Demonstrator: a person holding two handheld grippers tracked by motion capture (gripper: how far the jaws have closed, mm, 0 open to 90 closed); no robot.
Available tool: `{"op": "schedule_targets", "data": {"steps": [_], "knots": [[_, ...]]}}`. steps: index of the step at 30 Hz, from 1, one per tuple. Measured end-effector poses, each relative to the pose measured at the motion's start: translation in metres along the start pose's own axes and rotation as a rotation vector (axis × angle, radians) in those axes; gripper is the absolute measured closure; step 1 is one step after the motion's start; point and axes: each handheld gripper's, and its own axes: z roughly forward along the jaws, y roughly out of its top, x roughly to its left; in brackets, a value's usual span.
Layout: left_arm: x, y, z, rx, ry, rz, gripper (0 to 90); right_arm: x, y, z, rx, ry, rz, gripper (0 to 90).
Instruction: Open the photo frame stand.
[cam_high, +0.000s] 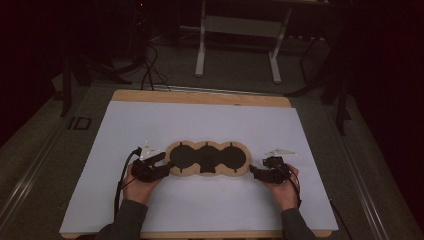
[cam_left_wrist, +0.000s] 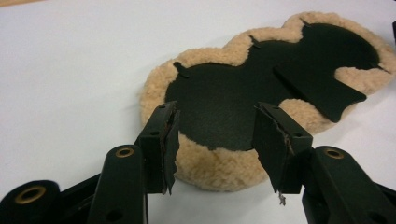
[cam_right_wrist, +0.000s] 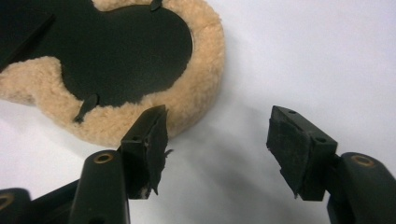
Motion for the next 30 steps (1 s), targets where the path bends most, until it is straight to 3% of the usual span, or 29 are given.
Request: {"op": "schedule_targets", "data": {"steps": [10,22,30], "knots": [[-0.014,0.003,0.001,0.003,-0.033,0.097,49.8,-0.001,-0.003,0.001,0.011,0.031,0.004,42.8],[-0.024,0.004,0.005,0.008,-0.077,0.132,52.4,0.002,-0.003,-0.003,-0.002,0.009,-0.016,47.4],[-0.030,0.004,0.007,0.007,-0.102,0.142,55.3,0.005,-0.004,-0.003,-0.013,0.030,-0.038,49.1]]}}
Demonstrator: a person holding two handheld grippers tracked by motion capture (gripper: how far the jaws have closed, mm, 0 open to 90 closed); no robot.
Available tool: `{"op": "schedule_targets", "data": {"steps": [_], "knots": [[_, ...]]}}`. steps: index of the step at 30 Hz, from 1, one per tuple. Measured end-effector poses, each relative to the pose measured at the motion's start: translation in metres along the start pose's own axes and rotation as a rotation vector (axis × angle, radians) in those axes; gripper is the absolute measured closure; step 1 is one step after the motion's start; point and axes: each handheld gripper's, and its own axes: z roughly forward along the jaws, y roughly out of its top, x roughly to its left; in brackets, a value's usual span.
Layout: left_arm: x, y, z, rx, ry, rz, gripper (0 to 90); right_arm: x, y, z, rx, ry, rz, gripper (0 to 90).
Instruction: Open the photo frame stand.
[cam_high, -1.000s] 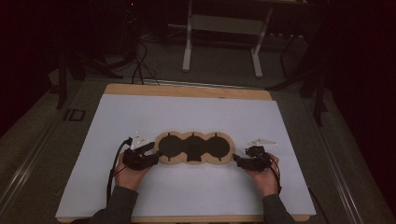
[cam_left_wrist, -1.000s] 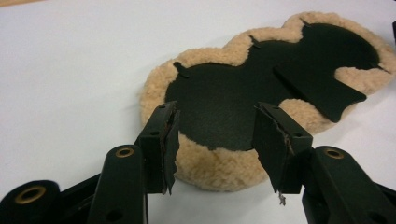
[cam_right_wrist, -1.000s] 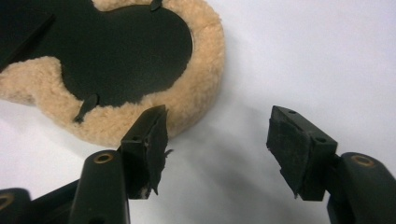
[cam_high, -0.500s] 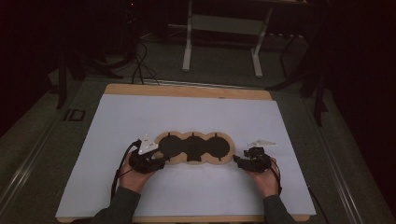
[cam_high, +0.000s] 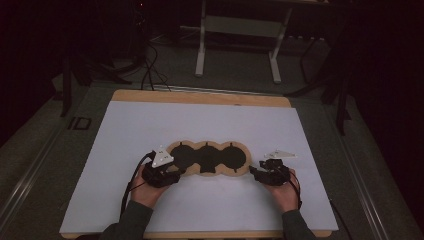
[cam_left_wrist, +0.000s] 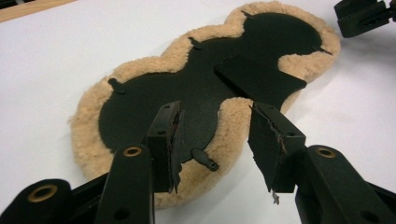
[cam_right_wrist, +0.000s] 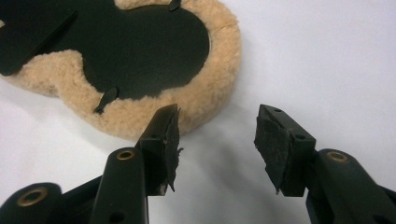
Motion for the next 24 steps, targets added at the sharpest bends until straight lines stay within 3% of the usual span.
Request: {"op": "schedule_targets", "data": {"steps": [24], "knots": [[-0.025,-0.003,0.023,0.054,-0.066,0.091,64.9,0.006,-0.001,0.003,0.004,0.034,-0.036,51.2]]}}
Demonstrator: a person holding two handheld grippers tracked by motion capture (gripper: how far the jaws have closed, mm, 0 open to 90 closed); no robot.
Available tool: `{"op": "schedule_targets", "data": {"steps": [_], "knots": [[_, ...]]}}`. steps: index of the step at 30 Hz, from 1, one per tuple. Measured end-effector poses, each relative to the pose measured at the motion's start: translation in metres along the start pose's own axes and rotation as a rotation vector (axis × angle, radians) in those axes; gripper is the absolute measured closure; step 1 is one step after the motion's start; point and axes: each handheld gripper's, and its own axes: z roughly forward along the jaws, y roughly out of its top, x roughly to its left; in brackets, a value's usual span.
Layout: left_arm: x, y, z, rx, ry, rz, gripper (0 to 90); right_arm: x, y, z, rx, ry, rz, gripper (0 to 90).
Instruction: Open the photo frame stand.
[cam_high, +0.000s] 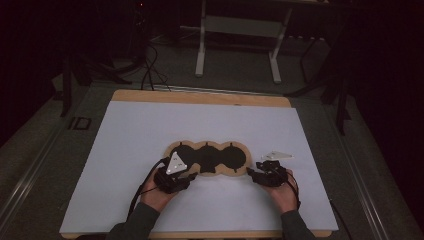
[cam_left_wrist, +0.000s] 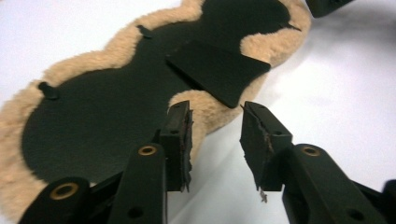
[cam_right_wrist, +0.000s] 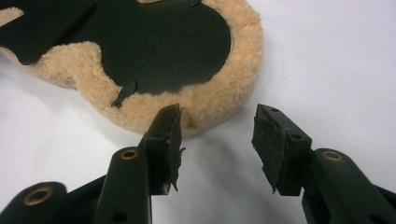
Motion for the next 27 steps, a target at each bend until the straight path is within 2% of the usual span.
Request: {"op": "schedule_targets", "data": {"steps": [5,10,16,27], "knots": [[-0.005,0.000,0.006,0.021,-0.010,0.019,72.3,0.000,0.000,-0.001,-0.004,0.000,0.001,50.5],[-0.009,-0.001,0.011,0.053,-0.021,0.050,89.7,0.000,-0.001,0.000,-0.003,0.003,0.001,50.2],[-0.012,-0.001,0.019,0.081,-0.034,0.063,90.0,0.000,-0.001,0.000,-0.004,0.005,0.000,50.3],[-0.011,0.000,0.029,0.092,-0.011,0.045,89.9,-0.001,-0.001,0.000,-0.006,0.005,-0.001,50.4]]}}
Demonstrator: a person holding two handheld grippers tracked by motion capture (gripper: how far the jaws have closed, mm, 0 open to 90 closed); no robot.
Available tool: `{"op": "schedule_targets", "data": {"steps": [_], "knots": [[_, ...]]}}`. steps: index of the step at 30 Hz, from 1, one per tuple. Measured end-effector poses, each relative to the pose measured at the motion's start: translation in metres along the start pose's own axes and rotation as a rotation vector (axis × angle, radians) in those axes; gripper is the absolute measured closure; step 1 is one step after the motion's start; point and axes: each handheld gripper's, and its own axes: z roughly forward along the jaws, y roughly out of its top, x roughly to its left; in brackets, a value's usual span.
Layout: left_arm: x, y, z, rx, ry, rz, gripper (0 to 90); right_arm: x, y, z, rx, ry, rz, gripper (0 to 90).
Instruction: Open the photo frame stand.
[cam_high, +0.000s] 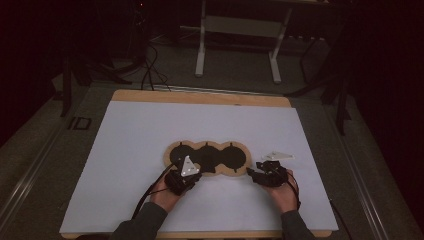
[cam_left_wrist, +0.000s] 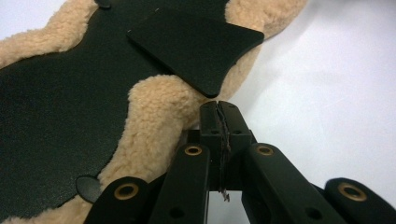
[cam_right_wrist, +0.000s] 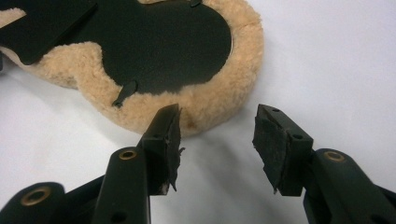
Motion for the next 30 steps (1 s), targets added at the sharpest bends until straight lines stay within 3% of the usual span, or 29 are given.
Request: {"op": "schedule_targets", "data": {"steps": [13,30], "knots": [[0.002,0.001,0.006,-0.008,0.001,-0.020,89.9,0.000,0.000,0.001,0.003,0.001,0.000,50.4],[0.001,0.010,-0.002,-0.043,0.013,-0.013,89.9,0.000,0.000,0.002,0.012,0.002,-0.006,50.7]]}}
